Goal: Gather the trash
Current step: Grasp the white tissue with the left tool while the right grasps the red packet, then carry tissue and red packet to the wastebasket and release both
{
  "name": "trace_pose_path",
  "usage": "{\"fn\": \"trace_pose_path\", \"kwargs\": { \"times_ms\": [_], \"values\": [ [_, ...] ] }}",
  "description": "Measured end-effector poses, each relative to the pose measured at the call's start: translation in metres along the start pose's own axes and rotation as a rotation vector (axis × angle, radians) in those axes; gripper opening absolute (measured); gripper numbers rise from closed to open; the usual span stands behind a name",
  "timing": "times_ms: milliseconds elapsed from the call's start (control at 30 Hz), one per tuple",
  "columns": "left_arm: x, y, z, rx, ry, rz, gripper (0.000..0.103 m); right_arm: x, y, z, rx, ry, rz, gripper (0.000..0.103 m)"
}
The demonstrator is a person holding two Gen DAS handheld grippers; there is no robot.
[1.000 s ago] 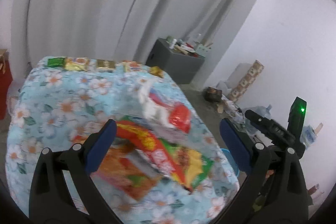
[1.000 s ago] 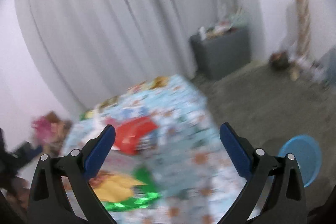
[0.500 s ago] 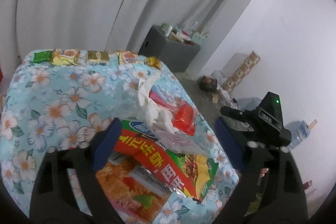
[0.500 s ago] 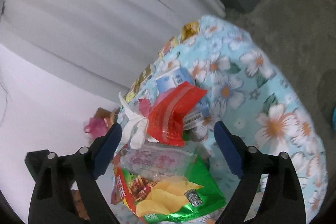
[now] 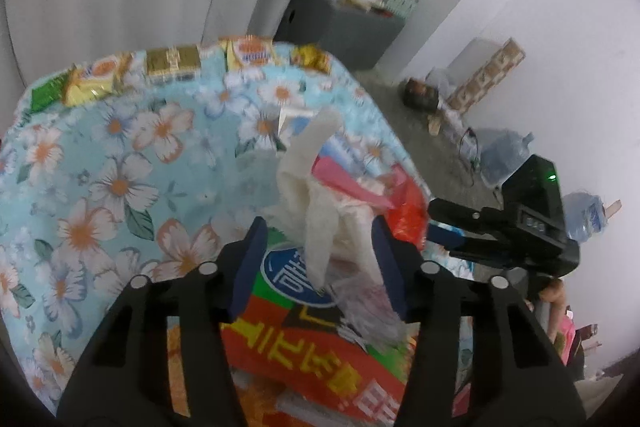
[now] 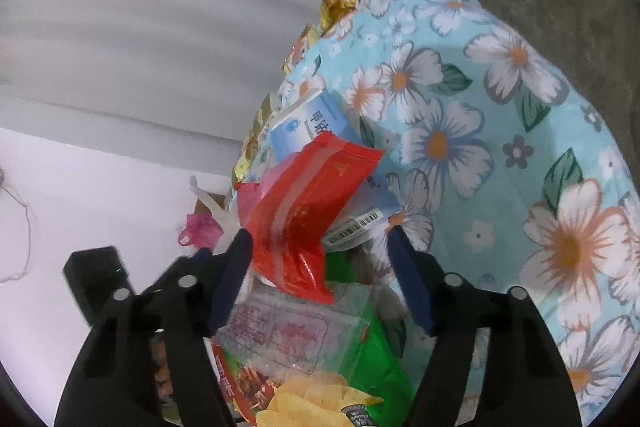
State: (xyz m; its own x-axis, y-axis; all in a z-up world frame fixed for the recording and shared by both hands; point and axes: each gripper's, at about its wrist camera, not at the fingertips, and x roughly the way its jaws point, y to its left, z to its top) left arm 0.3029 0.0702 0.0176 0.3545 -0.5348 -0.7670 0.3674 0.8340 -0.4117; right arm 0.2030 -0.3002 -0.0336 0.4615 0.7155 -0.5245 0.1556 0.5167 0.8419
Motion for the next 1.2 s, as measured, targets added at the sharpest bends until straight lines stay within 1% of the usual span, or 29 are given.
{"fn": "trace_pose_path", "kwargs": {
  "times_ms": [33,67,133,167,233,267,333,367,400,433,500,533,867,1200],
  "values": [
    [0.005,0.001,0.001,0.002,0.015,0.003,0.043,0.000,-0.001,0.000,0.003,0.005,0.009,0.059],
    [0.008,0.001,0.001,0.002,0.025,0.006,0.041,0.000,-0.001,-0.001,0.005,0.011,0.020,0.058],
    [0.013,0.003,0.001,0.007,0.041,0.015,0.035,0.001,-0.001,-0.001,0.004,0.015,0.027,0.050],
    [0.015,0.003,0.001,0.008,0.045,0.017,0.032,0.001,-0.001,-0.001,0.004,0.017,0.031,0.048],
    [0.016,0.004,0.000,0.015,0.048,0.018,0.020,0.002,-0.001,0.000,0.005,0.023,0.039,0.040],
    [0.016,0.003,0.000,0.019,0.047,0.015,0.018,0.003,-0.002,0.000,0.006,0.025,0.045,0.038],
    [0.015,0.002,-0.001,0.033,0.043,0.013,0.009,0.004,-0.001,0.001,0.006,0.030,0.061,0.030],
    [0.015,0.001,-0.001,0.039,0.039,0.014,0.007,0.005,-0.001,0.001,0.006,0.029,0.065,0.029],
    [0.013,0.000,-0.001,0.048,0.033,0.014,0.004,0.004,0.000,0.001,0.004,0.025,0.073,0.025],
    [0.012,-0.001,-0.001,0.054,0.026,0.012,0.003,0.004,0.000,0.001,0.005,0.023,0.077,0.022],
    [0.007,-0.003,-0.001,0.060,0.009,0.008,0.003,0.003,0.002,0.001,0.004,0.015,0.092,0.020],
    [0.005,-0.004,-0.001,0.061,0.002,0.003,0.002,0.002,0.003,0.001,0.001,0.010,0.098,0.017],
    [-0.034,-0.019,0.001,0.076,-0.121,-0.056,0.002,-0.028,0.024,-0.003,-0.063,-0.048,0.185,0.015],
    [-0.081,-0.042,0.006,0.107,-0.267,-0.113,0.002,-0.068,0.049,-0.010,-0.125,-0.116,0.250,0.015]
  ]
}}
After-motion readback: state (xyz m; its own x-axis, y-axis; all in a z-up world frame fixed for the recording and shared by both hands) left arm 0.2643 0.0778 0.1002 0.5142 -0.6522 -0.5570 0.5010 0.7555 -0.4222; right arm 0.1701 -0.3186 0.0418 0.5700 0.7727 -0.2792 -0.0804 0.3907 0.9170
